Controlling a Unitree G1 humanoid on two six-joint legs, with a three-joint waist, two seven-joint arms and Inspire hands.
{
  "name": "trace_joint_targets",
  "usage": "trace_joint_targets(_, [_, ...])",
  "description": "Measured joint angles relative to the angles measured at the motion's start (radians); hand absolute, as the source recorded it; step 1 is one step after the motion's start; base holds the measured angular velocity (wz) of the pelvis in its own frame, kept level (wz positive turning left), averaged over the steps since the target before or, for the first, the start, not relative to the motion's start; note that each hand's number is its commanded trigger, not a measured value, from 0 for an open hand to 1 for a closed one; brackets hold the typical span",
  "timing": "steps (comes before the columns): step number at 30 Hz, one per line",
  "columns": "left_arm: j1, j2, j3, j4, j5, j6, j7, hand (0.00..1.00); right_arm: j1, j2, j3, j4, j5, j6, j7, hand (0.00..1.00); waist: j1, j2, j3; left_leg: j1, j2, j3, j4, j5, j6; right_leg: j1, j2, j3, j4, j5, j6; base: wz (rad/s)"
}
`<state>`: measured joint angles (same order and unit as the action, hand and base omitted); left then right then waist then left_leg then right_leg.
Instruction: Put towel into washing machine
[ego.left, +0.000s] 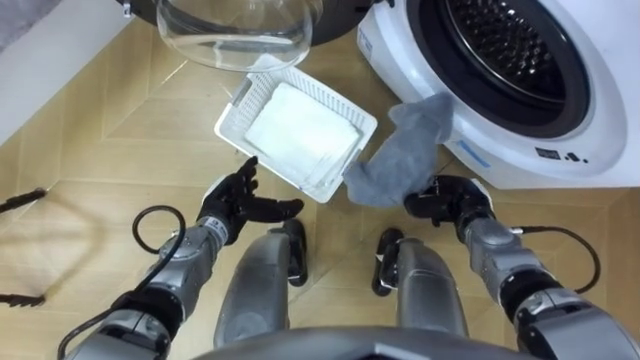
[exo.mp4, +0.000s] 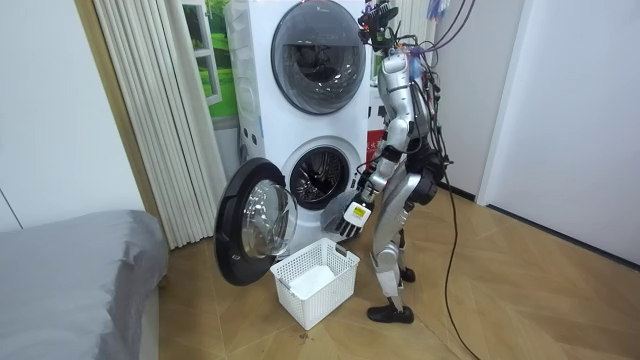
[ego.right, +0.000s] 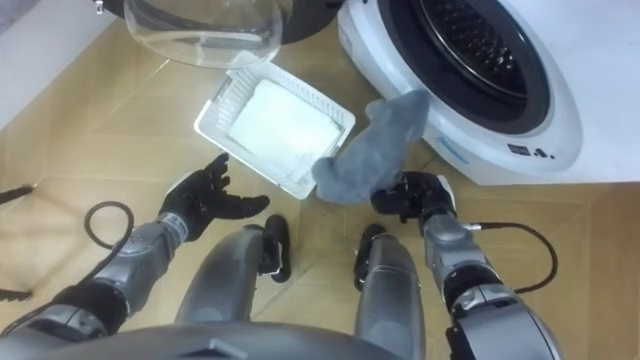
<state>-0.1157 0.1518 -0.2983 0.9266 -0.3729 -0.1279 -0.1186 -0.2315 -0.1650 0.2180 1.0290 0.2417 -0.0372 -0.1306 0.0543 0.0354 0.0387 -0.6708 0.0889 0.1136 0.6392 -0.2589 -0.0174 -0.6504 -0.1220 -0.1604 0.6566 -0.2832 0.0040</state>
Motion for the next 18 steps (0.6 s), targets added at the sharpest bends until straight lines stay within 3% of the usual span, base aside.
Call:
trace_joint_targets(7, [0.011, -0.005, 0.003, 0.037, 0.06, -0.031, 0.026, 0.0, -0.004, 0.001, -0.01, -0.069, -0.022, -0.059, -0.088, 1.0, -0.005, -0.014, 0.003, -0.001, 0.0, 0.013, -0.001, 0.0, 0.0, -0.012, 0.001, 0.014, 0.005, 0.0, 0.001, -0.04])
trace_joint_targets(18, [0.026, -0.003, 0.0, 0.046, 0.058, -0.052, 0.053, 0.0, -0.021, 0.001, -0.043, -0.113, -0.248, -0.086, -0.27, 1.0, -0.023, -0.027, 0.0053, -0.007, -0.001, 0.014, 0.0, 0.002, 0.003, -0.016, -0.001, 0.013, 0.005, 0.0, 0.003, 0.01])
